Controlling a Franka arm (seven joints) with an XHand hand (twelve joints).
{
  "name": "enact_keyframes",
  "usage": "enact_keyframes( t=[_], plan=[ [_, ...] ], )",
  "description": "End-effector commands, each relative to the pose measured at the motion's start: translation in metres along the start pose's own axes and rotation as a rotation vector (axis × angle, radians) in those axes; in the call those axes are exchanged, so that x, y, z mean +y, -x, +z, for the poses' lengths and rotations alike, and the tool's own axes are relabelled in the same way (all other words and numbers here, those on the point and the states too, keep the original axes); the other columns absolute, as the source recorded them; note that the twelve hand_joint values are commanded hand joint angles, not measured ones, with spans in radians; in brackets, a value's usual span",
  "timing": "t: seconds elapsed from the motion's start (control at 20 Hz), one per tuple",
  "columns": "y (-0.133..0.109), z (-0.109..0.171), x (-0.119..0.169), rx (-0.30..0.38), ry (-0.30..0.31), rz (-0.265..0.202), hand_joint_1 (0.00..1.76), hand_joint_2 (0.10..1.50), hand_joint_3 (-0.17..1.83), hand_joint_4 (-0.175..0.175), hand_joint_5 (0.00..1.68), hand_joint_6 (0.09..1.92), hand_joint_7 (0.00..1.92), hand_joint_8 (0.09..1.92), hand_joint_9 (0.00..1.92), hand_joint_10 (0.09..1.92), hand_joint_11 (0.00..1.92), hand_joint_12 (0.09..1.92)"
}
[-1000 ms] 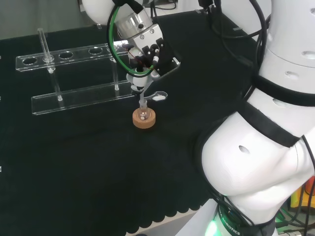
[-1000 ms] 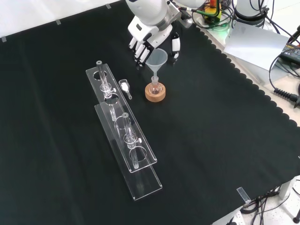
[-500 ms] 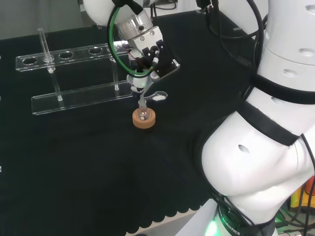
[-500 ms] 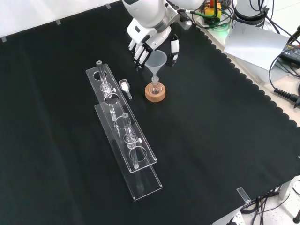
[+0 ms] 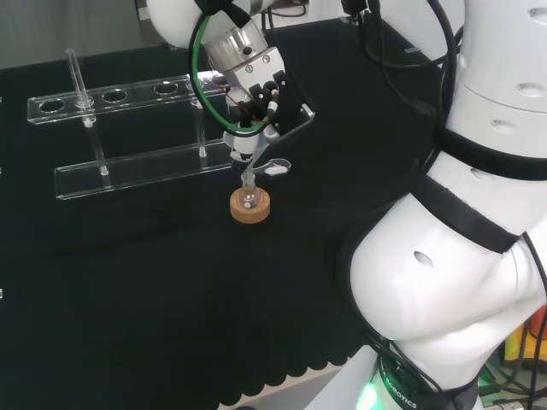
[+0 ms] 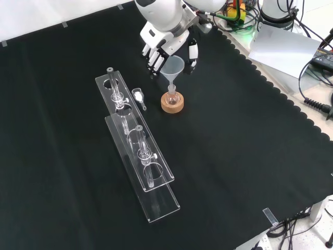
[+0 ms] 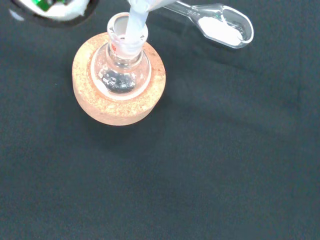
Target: Place the funnel on the round-bottom flask.
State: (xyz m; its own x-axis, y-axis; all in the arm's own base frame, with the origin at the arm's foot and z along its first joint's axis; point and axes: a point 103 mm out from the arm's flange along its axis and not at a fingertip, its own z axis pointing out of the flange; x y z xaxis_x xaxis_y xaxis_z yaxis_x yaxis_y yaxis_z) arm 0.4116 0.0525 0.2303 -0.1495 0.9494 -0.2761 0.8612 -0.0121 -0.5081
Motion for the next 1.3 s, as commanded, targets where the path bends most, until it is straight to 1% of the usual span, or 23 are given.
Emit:
enact_keyframes(
  t=[0.05, 0.25, 0.45, 0.8, 1.3],
  plan=[
    [0.003, 0.003, 0.0, 0.006, 0.001, -0.004, 0.79, 0.72, 0.6, -0.025, 0.53, 0.46, 0.37, 0.69, 0.72, 0.55, 0.41, 1.35],
    [0.004, 0.004, 0.0, 0.007, -0.007, 0.007, 0.79, 0.72, 0.6, -0.025, 0.53, 0.46, 0.37, 0.69, 0.72, 0.55, 0.41, 1.35],
    [0.005, 0.004, 0.001, 0.019, -0.003, 0.0, 0.79, 0.72, 0.6, -0.025, 0.53, 0.46, 0.37, 0.69, 0.72, 0.55, 0.41, 1.35],
    [-0.002, 0.005, 0.002, 0.021, -0.006, -0.014, 0.79, 0.72, 0.6, -0.025, 0.52, 0.46, 0.37, 0.69, 0.72, 0.55, 0.41, 1.35],
    [-0.005, 0.008, 0.004, 0.006, -0.026, -0.007, 0.78, 0.72, 0.6, -0.03, 0.48, 0.45, 0.35, 0.68, 0.71, 0.55, 0.41, 1.35]
  ],
)
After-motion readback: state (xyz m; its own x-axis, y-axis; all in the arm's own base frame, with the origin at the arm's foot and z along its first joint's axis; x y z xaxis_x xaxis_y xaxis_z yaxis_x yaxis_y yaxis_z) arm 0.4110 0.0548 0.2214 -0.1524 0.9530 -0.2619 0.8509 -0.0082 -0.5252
